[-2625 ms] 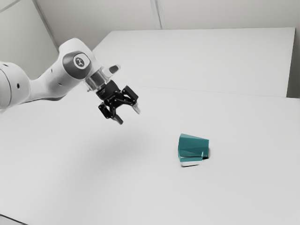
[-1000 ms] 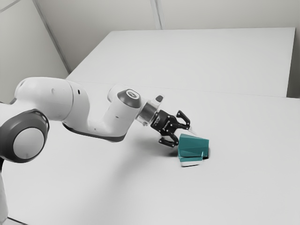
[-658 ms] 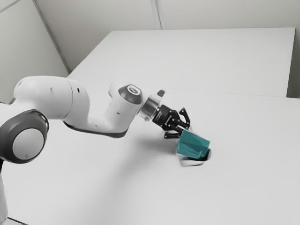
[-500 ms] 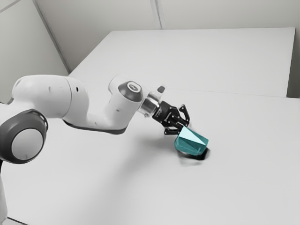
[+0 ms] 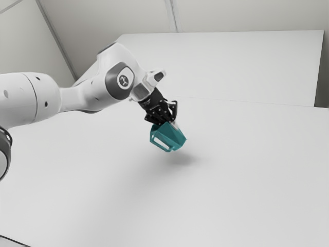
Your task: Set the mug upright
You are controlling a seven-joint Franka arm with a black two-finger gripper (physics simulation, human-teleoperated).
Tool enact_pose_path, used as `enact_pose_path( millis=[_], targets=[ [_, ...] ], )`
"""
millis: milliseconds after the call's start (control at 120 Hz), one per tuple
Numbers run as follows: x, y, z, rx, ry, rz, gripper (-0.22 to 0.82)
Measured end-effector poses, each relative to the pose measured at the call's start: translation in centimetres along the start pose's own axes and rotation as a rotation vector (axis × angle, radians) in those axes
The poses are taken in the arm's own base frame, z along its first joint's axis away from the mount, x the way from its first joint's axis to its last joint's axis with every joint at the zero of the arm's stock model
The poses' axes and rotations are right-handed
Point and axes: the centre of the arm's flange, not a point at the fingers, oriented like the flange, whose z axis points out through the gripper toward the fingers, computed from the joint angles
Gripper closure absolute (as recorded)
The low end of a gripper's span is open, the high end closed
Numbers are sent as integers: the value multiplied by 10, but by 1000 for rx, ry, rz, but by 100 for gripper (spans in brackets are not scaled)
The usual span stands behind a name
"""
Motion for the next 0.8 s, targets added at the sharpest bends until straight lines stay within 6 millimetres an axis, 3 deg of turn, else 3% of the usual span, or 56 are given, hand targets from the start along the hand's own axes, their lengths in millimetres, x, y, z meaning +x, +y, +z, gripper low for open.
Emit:
enact_pose_path(
  millis=[208, 417, 642, 800],
  targets=[
    [-6, -28, -31, 195, 45, 89, 78],
    [-16, -66, -45, 307, 50, 109, 78],
    [-27, -96, -43, 357, 30, 102, 78],
    [-25, -114, -29, 369, 6, 84, 78]
  ],
)
